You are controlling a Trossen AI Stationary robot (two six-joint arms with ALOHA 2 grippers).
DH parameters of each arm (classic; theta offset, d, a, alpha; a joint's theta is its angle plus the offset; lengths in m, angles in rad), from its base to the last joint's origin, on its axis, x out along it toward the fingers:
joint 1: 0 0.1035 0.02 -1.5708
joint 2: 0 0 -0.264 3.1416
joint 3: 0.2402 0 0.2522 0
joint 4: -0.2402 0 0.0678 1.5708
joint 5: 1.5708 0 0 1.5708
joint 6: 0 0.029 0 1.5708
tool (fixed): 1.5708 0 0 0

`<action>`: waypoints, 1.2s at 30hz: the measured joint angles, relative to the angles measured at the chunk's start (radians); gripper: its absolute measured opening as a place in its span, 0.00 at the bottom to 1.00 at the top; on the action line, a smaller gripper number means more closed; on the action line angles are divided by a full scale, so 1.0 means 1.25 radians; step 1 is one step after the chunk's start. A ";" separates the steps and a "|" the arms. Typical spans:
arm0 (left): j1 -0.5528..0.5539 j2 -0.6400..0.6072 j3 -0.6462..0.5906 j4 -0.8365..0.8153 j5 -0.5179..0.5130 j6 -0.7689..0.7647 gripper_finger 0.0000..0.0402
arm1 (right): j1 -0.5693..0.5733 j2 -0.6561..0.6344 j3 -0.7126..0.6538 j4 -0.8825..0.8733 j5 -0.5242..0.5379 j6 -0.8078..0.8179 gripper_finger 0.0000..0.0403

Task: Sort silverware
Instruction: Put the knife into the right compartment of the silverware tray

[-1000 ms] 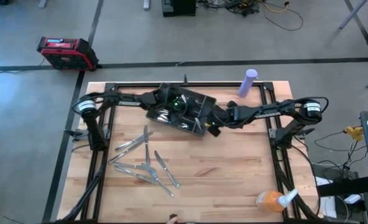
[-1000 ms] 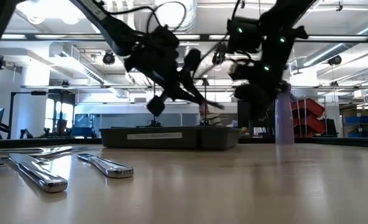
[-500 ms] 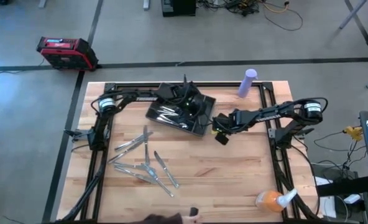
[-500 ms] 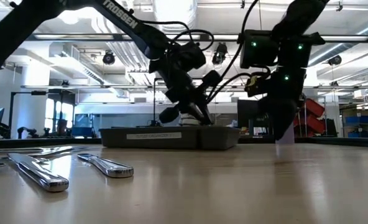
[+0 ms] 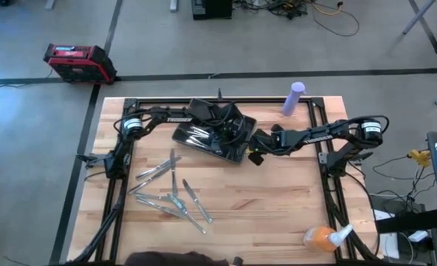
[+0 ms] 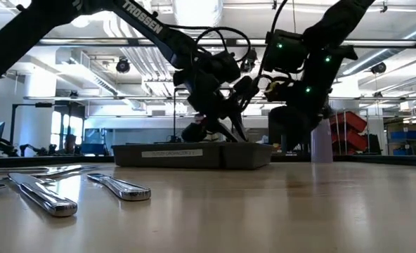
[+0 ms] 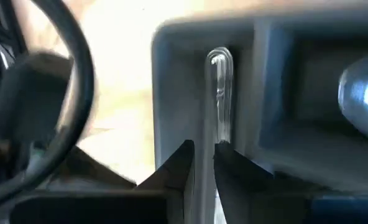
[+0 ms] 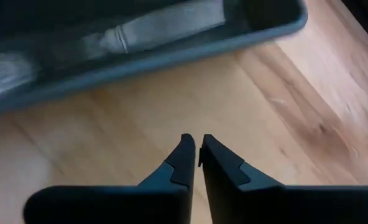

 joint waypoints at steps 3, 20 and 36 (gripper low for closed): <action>0.000 -0.002 0.000 0.016 0.000 -0.026 0.14 | -0.019 -0.001 0.000 0.013 -0.016 -0.026 0.12; 0.023 -0.135 0.009 -0.095 -0.174 -0.607 0.16 | -0.153 0.082 0.001 0.290 -0.124 -0.497 0.29; 0.008 -0.321 -0.096 -0.073 -0.169 -1.175 0.10 | -0.229 0.091 0.009 0.290 -0.138 -0.655 0.18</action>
